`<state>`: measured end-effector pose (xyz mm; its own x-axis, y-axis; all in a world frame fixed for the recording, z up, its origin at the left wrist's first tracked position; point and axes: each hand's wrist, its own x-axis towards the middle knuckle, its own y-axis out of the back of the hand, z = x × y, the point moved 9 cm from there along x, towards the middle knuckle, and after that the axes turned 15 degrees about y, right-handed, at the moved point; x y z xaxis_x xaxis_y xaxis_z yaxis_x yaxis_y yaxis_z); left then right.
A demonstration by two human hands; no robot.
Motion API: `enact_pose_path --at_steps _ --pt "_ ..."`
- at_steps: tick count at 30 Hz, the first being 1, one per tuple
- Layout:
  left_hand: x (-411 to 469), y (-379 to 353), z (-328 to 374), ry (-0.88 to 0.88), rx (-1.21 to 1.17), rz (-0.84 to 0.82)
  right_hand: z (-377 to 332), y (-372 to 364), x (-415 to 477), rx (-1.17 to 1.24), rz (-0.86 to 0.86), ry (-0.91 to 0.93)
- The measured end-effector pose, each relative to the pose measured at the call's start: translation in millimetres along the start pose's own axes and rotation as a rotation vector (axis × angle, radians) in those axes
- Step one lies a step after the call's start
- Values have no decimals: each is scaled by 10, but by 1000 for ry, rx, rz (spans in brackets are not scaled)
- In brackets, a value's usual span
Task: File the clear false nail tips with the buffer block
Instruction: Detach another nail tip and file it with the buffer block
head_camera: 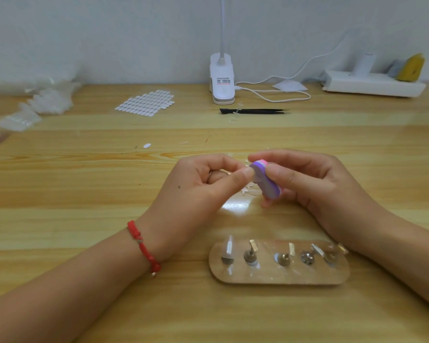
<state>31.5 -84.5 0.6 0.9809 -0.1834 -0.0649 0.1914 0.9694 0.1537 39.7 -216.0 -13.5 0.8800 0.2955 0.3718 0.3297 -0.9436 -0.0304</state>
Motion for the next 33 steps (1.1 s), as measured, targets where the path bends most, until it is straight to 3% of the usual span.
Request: enact_pose_path --at_steps 33 --pt "-19 29 13 -5 -11 18 -90 63 12 45 107 70"
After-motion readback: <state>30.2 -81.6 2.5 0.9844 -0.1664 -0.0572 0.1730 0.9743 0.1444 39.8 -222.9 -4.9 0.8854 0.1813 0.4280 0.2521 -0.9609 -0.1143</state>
